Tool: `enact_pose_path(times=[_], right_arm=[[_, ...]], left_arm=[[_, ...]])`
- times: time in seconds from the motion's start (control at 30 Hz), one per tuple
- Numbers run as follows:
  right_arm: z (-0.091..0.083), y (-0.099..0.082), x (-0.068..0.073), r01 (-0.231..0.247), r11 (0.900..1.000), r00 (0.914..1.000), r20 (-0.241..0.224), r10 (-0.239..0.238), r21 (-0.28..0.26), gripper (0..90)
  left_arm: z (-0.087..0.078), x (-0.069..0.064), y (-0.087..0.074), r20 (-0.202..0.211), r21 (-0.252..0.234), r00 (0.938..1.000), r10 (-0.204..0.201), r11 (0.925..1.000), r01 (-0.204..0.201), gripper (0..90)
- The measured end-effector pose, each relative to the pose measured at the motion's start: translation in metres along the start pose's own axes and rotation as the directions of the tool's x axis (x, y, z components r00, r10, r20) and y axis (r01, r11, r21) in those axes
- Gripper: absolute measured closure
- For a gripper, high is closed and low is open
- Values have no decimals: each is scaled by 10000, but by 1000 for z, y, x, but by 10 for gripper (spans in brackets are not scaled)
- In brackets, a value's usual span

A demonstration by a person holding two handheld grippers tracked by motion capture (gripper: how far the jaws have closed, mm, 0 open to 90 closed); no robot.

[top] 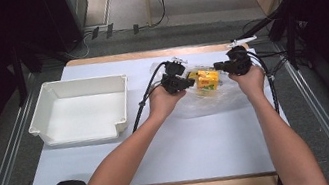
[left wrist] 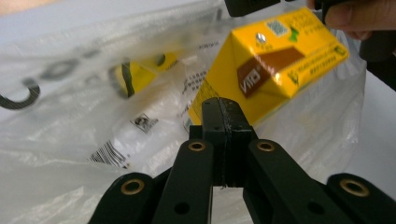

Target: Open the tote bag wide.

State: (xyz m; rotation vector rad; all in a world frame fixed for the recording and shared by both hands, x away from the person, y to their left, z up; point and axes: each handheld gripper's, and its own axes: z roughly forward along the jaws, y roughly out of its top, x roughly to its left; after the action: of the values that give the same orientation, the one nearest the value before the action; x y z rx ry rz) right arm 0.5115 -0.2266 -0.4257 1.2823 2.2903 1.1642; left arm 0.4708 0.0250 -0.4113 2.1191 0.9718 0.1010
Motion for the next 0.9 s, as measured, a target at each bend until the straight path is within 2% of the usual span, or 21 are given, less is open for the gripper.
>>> enact_pose_path(times=[0.3,0.47,0.63,0.83,0.9], right_arm=[[9,-10,-1,-65,9997,10000,-15,66,221,900],[14,-14,-3,-124,9992,9999,32,123,385,900],[21,-18,-3,-155,9983,9999,37,154,566,900],[32,-22,-5,-171,9969,9997,187,157,762,900],[35,-22,-6,-317,9964,9993,197,302,793,900]], left_arm=[[10,-3,-20,4,249,10000,-23,9997,22,900],[14,-2,-29,291,304,9991,-294,9991,285,900],[16,-5,-40,371,379,9987,-350,9987,336,900],[19,-10,-56,421,603,9989,-185,9981,160,900],[18,-12,-60,500,678,9986,-156,9976,122,900]])
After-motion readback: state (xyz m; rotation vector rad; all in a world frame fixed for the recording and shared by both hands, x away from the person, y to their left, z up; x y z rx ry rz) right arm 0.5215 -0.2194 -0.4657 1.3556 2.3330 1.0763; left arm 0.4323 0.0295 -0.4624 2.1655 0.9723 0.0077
